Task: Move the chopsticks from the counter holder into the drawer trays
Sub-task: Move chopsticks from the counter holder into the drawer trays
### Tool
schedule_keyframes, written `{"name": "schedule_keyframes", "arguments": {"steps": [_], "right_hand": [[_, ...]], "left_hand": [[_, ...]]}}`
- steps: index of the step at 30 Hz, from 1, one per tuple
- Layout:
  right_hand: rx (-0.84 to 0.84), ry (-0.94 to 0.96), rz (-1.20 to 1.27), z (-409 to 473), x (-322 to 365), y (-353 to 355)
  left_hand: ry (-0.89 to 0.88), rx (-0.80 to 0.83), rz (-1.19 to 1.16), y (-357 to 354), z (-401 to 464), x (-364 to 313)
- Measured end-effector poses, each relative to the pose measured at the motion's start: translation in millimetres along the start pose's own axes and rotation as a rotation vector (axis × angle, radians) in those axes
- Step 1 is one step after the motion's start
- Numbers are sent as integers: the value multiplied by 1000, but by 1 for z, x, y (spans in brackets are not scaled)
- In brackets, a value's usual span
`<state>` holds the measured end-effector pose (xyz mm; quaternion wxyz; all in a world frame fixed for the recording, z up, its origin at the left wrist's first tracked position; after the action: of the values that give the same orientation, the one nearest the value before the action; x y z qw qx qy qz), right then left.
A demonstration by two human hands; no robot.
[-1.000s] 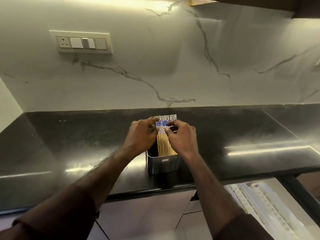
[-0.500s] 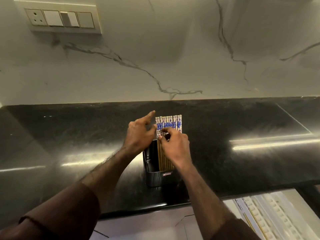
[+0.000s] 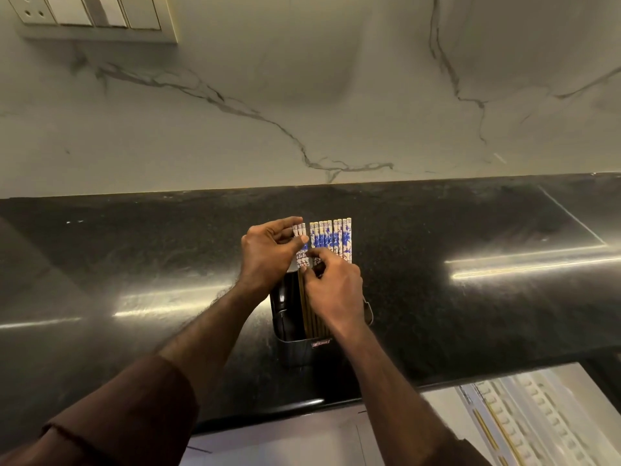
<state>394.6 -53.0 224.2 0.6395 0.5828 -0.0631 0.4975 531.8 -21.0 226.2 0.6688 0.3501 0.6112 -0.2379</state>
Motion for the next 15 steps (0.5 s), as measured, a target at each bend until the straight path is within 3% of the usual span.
{"name": "schedule_keyframes", "arguments": {"steps": [8,15], "right_hand": [[-30,62,2,-3,12,3],[-32,72,137,-16,33,19]], "left_hand": [[39,23,-85,9,-9,-9],[-156,27,-46,33,-36,-70]]}}
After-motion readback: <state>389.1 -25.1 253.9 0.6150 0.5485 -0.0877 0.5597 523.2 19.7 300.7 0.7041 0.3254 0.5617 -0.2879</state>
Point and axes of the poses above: each hand's wrist, its own z-axis towards the middle knuckle, its own y-axis out of the back of the hand, x = y × z, the point moved 6 cm from there along z, towards the middle knuckle, and after that the axes turned 9 degrees about y, right-handed, at the moved point
